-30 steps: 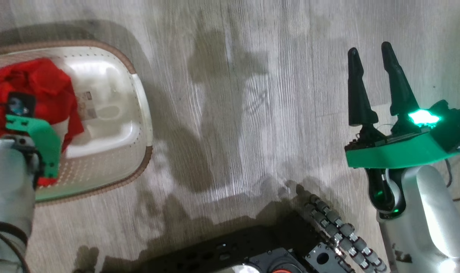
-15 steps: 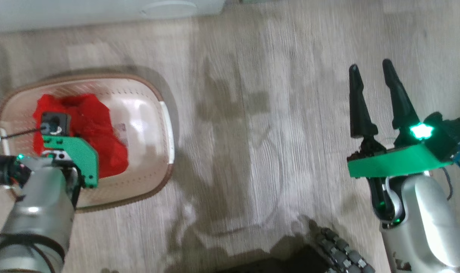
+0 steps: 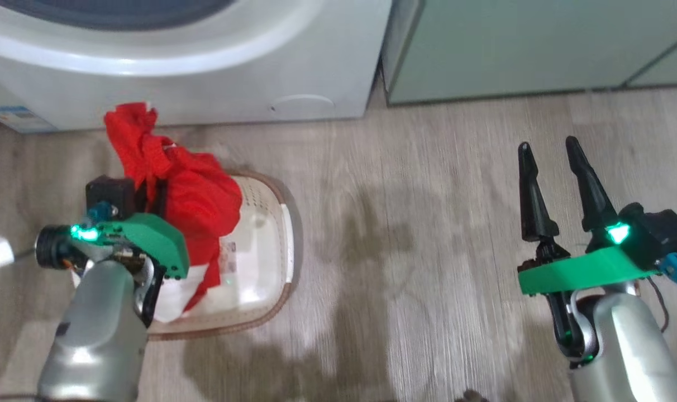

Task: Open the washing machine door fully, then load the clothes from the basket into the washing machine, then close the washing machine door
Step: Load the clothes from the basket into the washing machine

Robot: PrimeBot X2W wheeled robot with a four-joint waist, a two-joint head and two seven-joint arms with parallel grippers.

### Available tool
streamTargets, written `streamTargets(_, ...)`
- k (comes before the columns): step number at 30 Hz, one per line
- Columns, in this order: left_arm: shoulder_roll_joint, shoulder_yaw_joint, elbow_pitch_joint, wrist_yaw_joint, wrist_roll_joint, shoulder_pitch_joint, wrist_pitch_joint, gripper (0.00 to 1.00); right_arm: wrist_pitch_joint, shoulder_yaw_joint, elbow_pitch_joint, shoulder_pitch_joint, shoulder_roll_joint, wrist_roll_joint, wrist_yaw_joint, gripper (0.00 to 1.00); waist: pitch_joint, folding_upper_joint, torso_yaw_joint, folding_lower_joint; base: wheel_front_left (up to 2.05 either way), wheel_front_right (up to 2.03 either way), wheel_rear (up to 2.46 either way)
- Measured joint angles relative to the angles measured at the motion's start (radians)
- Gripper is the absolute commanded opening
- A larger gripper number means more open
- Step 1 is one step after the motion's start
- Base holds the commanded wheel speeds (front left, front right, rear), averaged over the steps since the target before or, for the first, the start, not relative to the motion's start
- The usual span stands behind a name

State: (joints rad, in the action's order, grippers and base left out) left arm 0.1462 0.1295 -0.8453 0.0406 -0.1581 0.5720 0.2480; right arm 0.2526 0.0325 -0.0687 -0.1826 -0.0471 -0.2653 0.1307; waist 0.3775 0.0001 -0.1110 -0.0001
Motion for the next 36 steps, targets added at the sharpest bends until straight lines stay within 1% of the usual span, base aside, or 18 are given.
streamTargets(3, -0.006, -0.018, 0.152, 0.005, 0.0, -0.091, 0.0, 0.0, 0.0, -0.016, 0.0, 0.012, 0.0, 0.003, 0.0, 1.0, -0.046, 0.0, 0.016, 0.0, 0.0, 0.0, 0.0)
streamTargets(7, -0.022, -0.05, 0.318, 0.01, 0.0, -0.202, 0.0, 0.0, 0.0, -0.036, -0.001, 0.022, 0.0, 0.012, 0.0, 1.0, -0.099, 0.0, 0.034, 0.0, 0.0, 0.0, 0.0)
streamTargets(14, -0.059, -0.088, 0.516, 0.028, 0.001, -0.325, 0.0, 0.0, 0.0, -0.052, -0.007, 0.073, 0.0, 0.021, 0.0, 1.0, -0.182, 0.0, 0.052, 0.0, 0.0, 0.0, 0.0)
streamTargets(19, -0.076, -0.091, 0.613, 0.045, 0.019, -0.416, 0.001, 0.0, 0.0, -0.054, -0.008, 0.101, 0.0, 0.021, 0.0, 1.0, -0.233, 0.0, 0.059, 0.0, 0.0, 0.0, 0.0)
streamTargets(27, -0.092, -0.091, 0.751, 0.044, 0.01, -0.531, 0.001, 0.0, 0.0, -0.055, -0.012, 0.151, 0.0, 0.021, 0.0, 1.0, -0.292, 0.0, 0.059, 0.0, 0.0, 0.0, 0.0)
streamTargets(36, -0.095, -0.06, 0.799, 0.035, 0.01, -0.572, 0.001, 0.0, 0.0, -0.055, -0.012, 0.166, 0.0, 0.03, 0.0, 1.0, -0.312, 0.0, 0.055, 0.0, 0.0, 0.0, 0.0)
